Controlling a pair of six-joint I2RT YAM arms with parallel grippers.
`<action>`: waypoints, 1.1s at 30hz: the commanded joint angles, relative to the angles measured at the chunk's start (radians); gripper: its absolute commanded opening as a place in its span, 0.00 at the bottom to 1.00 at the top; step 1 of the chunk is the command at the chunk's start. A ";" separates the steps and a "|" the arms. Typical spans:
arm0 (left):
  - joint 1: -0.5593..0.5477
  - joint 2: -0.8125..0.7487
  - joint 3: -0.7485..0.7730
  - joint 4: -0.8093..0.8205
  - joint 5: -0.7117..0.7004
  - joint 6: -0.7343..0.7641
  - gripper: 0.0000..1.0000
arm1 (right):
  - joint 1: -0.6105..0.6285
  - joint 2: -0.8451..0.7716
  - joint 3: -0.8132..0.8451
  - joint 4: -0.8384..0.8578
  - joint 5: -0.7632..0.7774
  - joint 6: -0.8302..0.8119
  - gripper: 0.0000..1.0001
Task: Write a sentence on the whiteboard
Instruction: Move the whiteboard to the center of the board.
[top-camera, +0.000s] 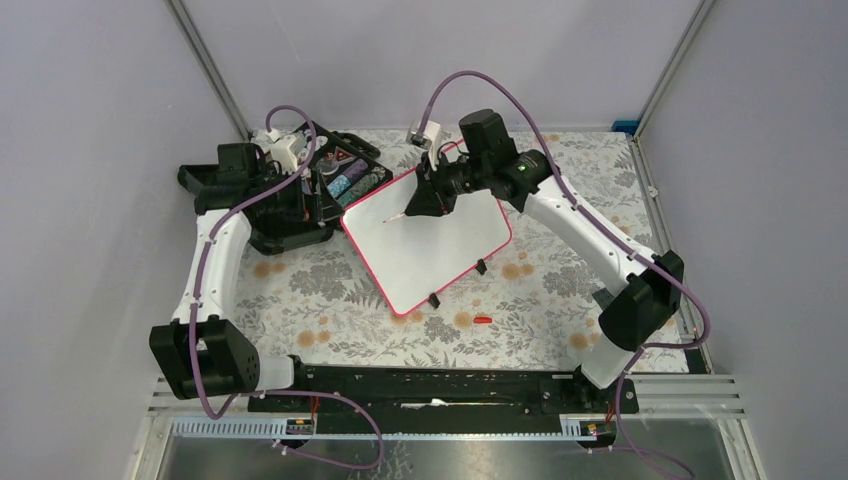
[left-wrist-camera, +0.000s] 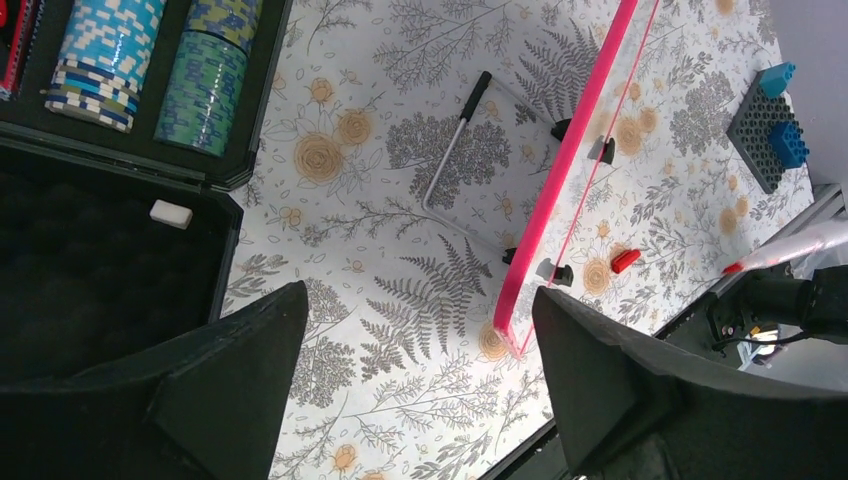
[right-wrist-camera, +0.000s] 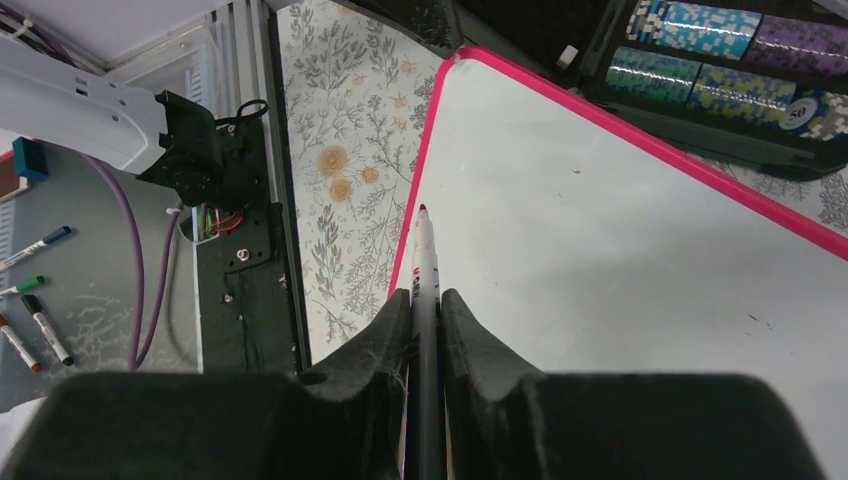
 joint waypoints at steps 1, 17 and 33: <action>0.007 0.001 0.026 0.083 0.051 0.009 0.87 | 0.036 -0.001 -0.027 0.077 0.040 -0.032 0.00; 0.005 0.114 0.079 0.013 0.350 0.092 0.50 | 0.033 0.004 -0.021 0.092 0.023 -0.015 0.00; -0.242 0.463 0.385 0.012 0.381 0.045 0.53 | -0.262 -0.163 -0.085 -0.010 -0.273 0.046 0.00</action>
